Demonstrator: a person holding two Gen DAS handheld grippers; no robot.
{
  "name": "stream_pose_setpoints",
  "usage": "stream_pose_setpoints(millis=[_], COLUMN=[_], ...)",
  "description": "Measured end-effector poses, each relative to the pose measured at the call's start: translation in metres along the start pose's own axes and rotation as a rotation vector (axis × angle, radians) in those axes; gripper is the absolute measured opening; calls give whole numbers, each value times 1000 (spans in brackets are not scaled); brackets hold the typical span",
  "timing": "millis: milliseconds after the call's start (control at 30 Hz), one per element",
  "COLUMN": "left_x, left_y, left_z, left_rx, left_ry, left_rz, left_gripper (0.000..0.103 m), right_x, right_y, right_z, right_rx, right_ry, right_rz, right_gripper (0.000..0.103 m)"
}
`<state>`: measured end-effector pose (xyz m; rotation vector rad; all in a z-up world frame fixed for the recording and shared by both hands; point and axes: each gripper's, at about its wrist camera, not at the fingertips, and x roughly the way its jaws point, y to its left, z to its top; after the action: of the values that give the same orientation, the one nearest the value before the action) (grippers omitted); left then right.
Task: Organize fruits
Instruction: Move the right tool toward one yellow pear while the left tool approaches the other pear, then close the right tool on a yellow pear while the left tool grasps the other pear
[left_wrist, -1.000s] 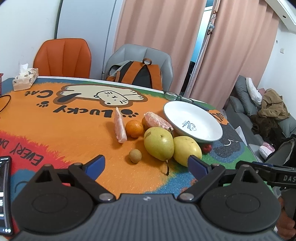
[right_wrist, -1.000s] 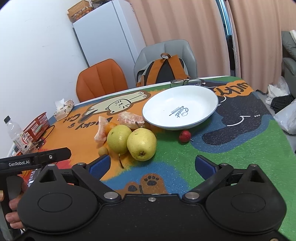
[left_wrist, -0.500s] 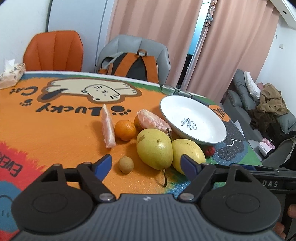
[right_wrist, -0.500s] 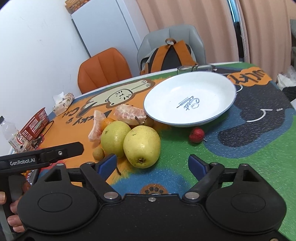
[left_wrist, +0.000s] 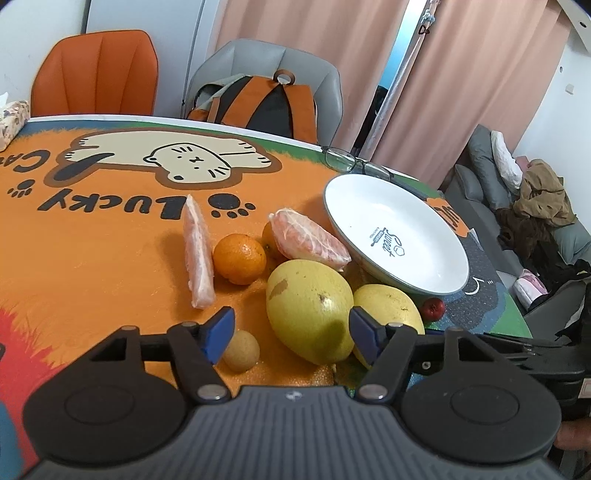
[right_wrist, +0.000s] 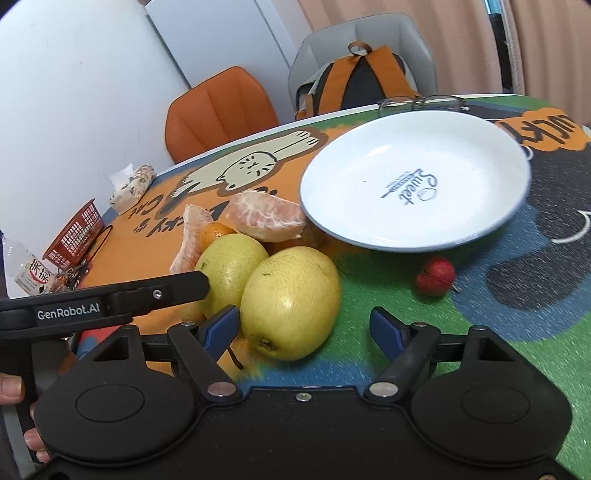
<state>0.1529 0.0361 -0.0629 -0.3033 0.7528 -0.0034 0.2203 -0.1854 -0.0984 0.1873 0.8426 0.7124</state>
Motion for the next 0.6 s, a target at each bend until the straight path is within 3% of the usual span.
stream_pose_setpoints(millis=[167, 233, 600], left_x=[7, 10, 26], left_y=[0, 0, -9], left_z=[3, 5, 6], left_rx=[-3, -5, -12], left_ry=[16, 24, 50], left_rz=[-9, -19, -51], left_gripper=[67, 67, 67], right_x=[13, 15, -3], right_y=[3, 0, -10], right_z=[3, 4, 0], right_rx=[-7, 4, 16], right_ry=[25, 26, -12], right_rz=[0, 23, 11], right_gripper=[72, 62, 62])
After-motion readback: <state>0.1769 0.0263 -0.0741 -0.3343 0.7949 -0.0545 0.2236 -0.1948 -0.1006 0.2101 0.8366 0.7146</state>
